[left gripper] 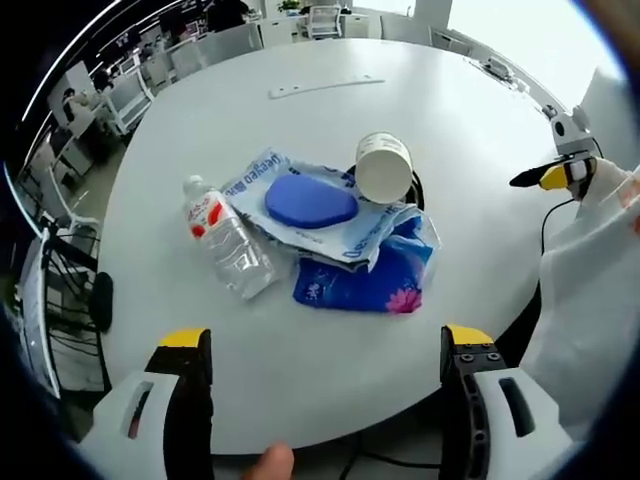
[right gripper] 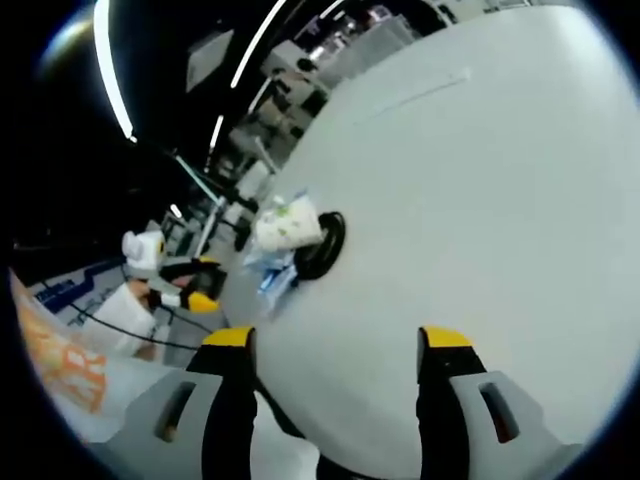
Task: Arrange the tabletop items into an orderly group along one side of the table until the central work area is clear of visible clutter.
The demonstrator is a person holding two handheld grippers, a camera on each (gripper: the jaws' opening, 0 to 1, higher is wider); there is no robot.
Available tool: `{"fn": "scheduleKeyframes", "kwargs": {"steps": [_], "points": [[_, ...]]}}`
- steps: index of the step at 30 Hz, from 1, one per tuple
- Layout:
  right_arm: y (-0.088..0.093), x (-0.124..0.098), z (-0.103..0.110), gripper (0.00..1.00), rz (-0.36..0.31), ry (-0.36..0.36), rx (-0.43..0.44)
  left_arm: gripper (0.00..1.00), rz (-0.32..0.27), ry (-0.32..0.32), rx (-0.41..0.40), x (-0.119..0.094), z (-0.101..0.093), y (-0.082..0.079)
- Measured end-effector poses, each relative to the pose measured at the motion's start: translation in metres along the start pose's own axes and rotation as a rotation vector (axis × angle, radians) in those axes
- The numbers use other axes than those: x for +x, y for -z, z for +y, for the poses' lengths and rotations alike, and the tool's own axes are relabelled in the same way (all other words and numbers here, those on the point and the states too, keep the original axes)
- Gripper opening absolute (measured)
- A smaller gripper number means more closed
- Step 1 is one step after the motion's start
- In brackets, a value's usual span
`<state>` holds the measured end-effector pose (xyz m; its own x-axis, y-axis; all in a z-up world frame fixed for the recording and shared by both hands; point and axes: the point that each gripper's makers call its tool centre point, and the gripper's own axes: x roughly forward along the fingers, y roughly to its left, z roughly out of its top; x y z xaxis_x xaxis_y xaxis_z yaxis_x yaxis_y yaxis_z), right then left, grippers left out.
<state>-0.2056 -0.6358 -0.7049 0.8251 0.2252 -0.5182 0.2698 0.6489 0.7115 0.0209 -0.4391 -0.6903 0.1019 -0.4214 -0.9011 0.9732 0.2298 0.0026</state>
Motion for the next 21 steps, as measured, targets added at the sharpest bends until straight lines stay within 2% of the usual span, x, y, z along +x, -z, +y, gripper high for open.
{"fn": "scheduleKeyframes", "kwargs": {"steps": [9, 15, 21], "points": [[0.001, 0.000, 0.001, 0.64, -0.010, -0.012, 0.020, 0.96, 0.026, -0.008, 0.005, 0.002, 0.002, 0.005], [0.006, 0.002, 0.002, 0.64, 0.008, -0.021, 0.029, 0.96, 0.053, -0.009, 0.026, 0.003, 0.000, 0.008], [0.011, 0.004, 0.005, 0.63, 0.039, -0.024, 0.019, 0.93, 0.047, -0.006, 0.042, 0.005, -0.001, 0.004]]}}
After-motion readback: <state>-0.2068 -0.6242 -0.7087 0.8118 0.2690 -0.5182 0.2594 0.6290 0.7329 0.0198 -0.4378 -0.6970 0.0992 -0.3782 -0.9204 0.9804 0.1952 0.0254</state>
